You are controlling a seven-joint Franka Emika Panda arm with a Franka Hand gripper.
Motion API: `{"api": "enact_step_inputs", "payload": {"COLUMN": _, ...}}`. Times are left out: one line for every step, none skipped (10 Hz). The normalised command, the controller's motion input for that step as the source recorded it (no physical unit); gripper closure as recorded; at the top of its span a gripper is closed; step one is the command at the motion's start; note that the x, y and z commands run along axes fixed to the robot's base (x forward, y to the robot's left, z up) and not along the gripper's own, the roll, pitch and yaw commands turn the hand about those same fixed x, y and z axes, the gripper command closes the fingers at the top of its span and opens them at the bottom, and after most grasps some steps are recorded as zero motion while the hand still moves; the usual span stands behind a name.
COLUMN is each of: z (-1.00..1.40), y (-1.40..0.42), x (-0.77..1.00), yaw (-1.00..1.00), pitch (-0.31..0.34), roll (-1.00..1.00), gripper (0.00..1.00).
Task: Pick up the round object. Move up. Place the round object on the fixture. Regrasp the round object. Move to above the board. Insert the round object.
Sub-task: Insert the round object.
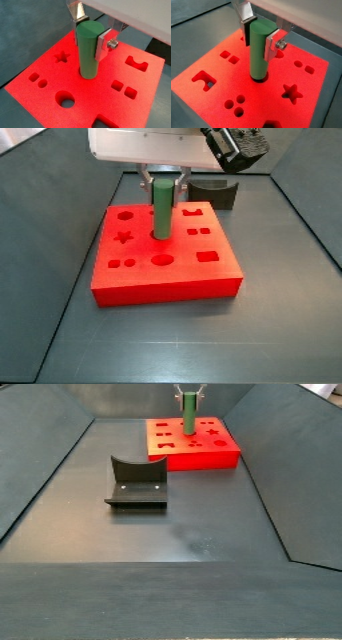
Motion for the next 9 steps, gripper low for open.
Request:
{"api": "enact_step_inputs", "payload": {"z": -0.28, "y": 0.02, "x": 0.04, "yaw": 0.05, "pitch": 0.0, "roll": 0.08, "gripper": 1.0}}
{"api": "enact_step_inputs", "payload": {"z": -0.18, "y": 0.11, "x": 0.02, "yaw": 0.07, "pitch": 0.0, "roll": 0.05, "gripper": 1.0}}
{"api": "enact_step_inputs", "payload": {"z": -0.08, "y": 0.07, "x": 0.01, "yaw": 0.05, "pitch": 0.0, "roll": 0.04, "gripper": 1.0}}
{"api": "enact_step_inputs", "payload": {"z": 0.0, "y": 0.09, "x": 0.0, "yaw": 0.01, "pitch": 0.0, "roll": 0.02, "gripper": 1.0}}
{"api": "enact_step_inputs", "payload": {"z": -0.07, "y": 0.05, "x": 0.0, "yaw": 0.07, "pitch": -0.013, "roll": 0.07, "gripper": 1.0}}
{"api": "enact_step_inputs", "payload": {"z": -0.6, "y": -0.09, "x": 0.0, "yaw": 0.0, "pitch": -0.123, "roll": 0.19, "gripper": 1.0}}
{"api": "enact_step_inputs", "payload": {"z": -0.77, "y": -0.15, "x": 0.0, "yaw": 0.0, "pitch": -0.14, "roll": 0.23, "gripper": 1.0}}
{"api": "enact_step_inputs", "payload": {"z": -0.65, "y": -0.18, "x": 0.0, "yaw": 0.0, "pitch": -0.116, "roll": 0.19, "gripper": 1.0}}
{"api": "enact_step_inputs", "payload": {"z": -0.25, "y": -0.07, "x": -0.2, "yaw": -0.04, "pitch": -0.117, "roll": 0.08, "gripper": 1.0}}
